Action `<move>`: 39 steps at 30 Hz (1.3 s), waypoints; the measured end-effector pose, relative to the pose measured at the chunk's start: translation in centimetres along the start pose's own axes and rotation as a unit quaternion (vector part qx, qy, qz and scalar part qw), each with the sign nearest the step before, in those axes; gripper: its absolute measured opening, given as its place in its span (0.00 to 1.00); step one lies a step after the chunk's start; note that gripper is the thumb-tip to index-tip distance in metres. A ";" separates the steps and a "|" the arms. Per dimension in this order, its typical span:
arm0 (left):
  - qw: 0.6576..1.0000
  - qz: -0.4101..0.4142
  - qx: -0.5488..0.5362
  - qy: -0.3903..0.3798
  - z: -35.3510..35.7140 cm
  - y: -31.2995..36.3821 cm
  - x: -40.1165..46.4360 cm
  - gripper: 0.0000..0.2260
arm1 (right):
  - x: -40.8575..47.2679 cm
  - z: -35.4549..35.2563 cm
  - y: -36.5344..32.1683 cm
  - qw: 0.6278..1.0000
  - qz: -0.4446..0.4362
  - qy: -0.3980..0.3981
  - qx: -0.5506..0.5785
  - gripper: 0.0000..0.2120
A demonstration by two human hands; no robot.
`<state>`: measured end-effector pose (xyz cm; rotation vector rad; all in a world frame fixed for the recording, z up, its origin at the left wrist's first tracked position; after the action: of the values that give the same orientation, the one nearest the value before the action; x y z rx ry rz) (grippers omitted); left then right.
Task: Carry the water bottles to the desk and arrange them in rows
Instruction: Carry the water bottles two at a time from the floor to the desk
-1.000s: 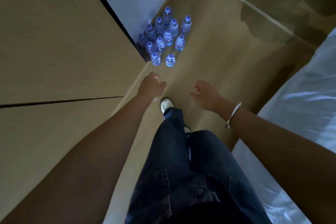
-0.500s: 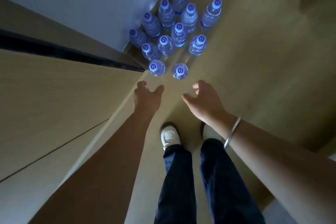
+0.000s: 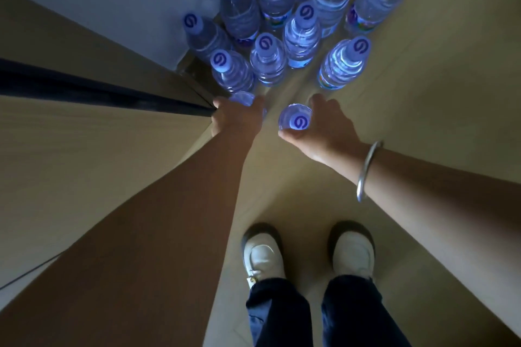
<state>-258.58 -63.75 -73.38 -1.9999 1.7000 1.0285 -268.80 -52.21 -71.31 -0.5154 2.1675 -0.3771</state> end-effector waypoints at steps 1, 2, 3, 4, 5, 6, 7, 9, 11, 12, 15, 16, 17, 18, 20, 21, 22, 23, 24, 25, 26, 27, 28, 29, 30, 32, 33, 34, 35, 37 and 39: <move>1.000 -0.003 0.001 -0.005 0.1 -0.1 0.5 0.33 | 0.4 0.3 -0.1 1.000 -0.004 -0.001 -0.013 0.30; 1.000 -0.005 0.005 -0.004 0.0 -0.2 0.9 0.32 | 0.7 0.5 -0.2 0.999 -0.011 0.002 -0.031 0.30; 1.000 -0.002 0.017 0.002 -0.1 -0.3 1.3 0.31 | 0.9 0.6 -0.3 0.998 -0.024 0.010 -0.052 0.29; 0.999 0.007 0.034 0.009 -0.2 -0.4 1.5 0.30 | 1.0 0.7 -0.4 0.996 -0.043 0.022 -0.074 0.26; 0.998 0.021 0.052 0.015 -0.3 -0.4 1.7 0.28 | 0.9 0.7 -0.6 0.993 -0.067 0.034 -0.091 0.23; 0.997 0.038 0.067 0.022 -0.5 -0.4 1.7 0.27 | 0.8 0.8 -0.8 0.989 -0.096 0.043 -0.103 0.20; 0.995 0.056 0.079 0.029 -0.7 -0.5 1.7 0.25 | 0.6 0.8 -1.0 0.985 -0.125 0.049 -0.109 0.17; 0.991 0.086 0.097 0.042 -0.9 -0.7 1.2 0.22 | 0.0 0.8 -1.3 0.979 -0.161 0.055 -0.112 0.13; 0.985 0.115 0.122 0.051 -1.1 -1.1 0.3 0.20 | -0.7 0.6 -1.1 0.977 -0.171 0.049 -0.119 0.13; 0.980 0.131 0.137 0.053 -1.3 -1.4 -0.3 0.19 | -1.2 0.4 -0.8 0.975 -0.175 0.042 -0.128 0.13; 0.966 0.177 0.183 0.047 -2.3 -2.5 -2.5 0.17 | -3.4 -0.3 -0.6 0.967 -0.194 0.020 -0.163 0.13; 0.961 0.188 0.197 0.047 -2.9 -2.9 -3.5 0.16 | -4.3 -0.6 -0.7 0.963 -0.202 0.009 -0.180 0.13; 0.956 0.198 0.210 0.045 -3.5 -3.5 -4.8 0.15 | -5.4 -1.0 -0.8 0.959 -0.209 -0.004 -0.193 0.12; 0.953 0.205 0.219 0.041 -4.2 -4.1 -6.1 0.14 | -6.4 -1.5 -1.0 0.956 -0.214 -0.014 -0.201 0.12; 0.952 0.202 0.227 0.028 -6.1 -5.4 -9.3 0.13 | -8.7 -3.1 -1.4 0.953 -0.214 -0.032 -0.211 0.11; 0.955 0.192 0.227 0.020 -7.2 -6.2 -11.1 0.13 | -10.1 -3.9 -1.6 0.952 -0.214 -0.039 -0.213 0.10; 0.958 0.180 0.221 0.015 -8.5 -6.8 -12.8 0.13 | -11.6 -4.8 -1.8 0.951 -0.219 -0.044 -0.213 0.09; 0.963 0.170 0.210 0.009 -9.8 -7.2 -14.5 0.13 | -13.2 -5.8 -2.2 0.950 -0.226 -0.049 -0.212 0.09; 0.968 0.158 0.195 0.003 -11.1 -7.5 -16.4 0.14 | -14.9 -6.8 -2.8 0.947 -0.236 -0.050 -0.213 0.09; 0.973 0.145 0.177 -0.004 -12.5 -7.7 -18.4 0.15 | -17.0 -7.9 -3.5 0.944 -0.250 -0.047 -0.211 0.09; 0.978 0.136 0.157 -0.006 -13.9 -7.8 -20.6 0.17 | -19.0 -9.0 -4.3 0.942 -0.260 -0.049 -0.207 0.10; 0.982 0.131 0.136 -0.002 -15.2 -7.8 -22.9 0.19 | -21.1 -10.2 -4.9 0.943 -0.263 -0.054 -0.199 0.11; 0.986 0.126 0.113 0.008 -16.5 -7.8 -25.2 0.22 | -23.1 -11.4 -5.6 0.942 -0.273 -0.049 -0.191 0.12; 0.989 0.121 0.082 0.021 -17.9 -7.9 -27.6 0.24 | -25.2 -12.6 -6.5 0.944 -0.272 -0.051 -0.181 0.12; 0.992 0.113 0.044 0.035 -19.2 -8.1 -29.9 0.24 | -27.2 -13.9 -7.4 0.945 -0.274 -0.049 -0.171 0.12; 0.993 0.096 -0.040 0.062 -21.7 -8.6 -34.5 0.22 | -30.9 -16.1 -9.3 0.944 -0.290 -0.039 -0.153 0.12; 0.991 0.090 -0.074 0.072 -22.9 -8.9 -36.6 0.22 | -32.8 -17.1 -10.2 0.942 -0.297 -0.036 -0.152 0.12; 0.987 0.088 -0.105 0.085 -24.1 -9.0 -38.6 0.21 | -34.6 -18.1 -11.3 0.939 -0.307 -0.034 -0.149 0.12; 0.982 0.085 -0.137 0.102 -25.4 -9.1 -40.6 0.20 | -36.6 -19.1 -12.5 0.936 -0.319 -0.035 -0.143 0.12; 0.966 0.079 -0.195 0.149 -28.4 -9.4 -44.6 0.19 | -40.3 -20.8 -14.9 0.927 -0.349 -0.041 -0.131 0.12; 0.947 0.080 -0.246 0.190 -31.1 -10.0 -48.2 0.17 | -43.8 -22.2 -17.4 0.910 -0.389 -0.040 -0.135 0.12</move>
<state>-240.85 -47.03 -20.47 -2.5425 1.9727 1.2890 -258.55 -44.09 -20.92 -1.5349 1.8586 -0.4647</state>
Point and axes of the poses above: each hand's wrist, its own x-axis towards the middle knuckle, its own z-axis out of the palm, y = z × x, the point moved 4 cm from there along x, towards the middle knuckle, and after that the axes turned 5 degrees about x, right-handed, at the moved point
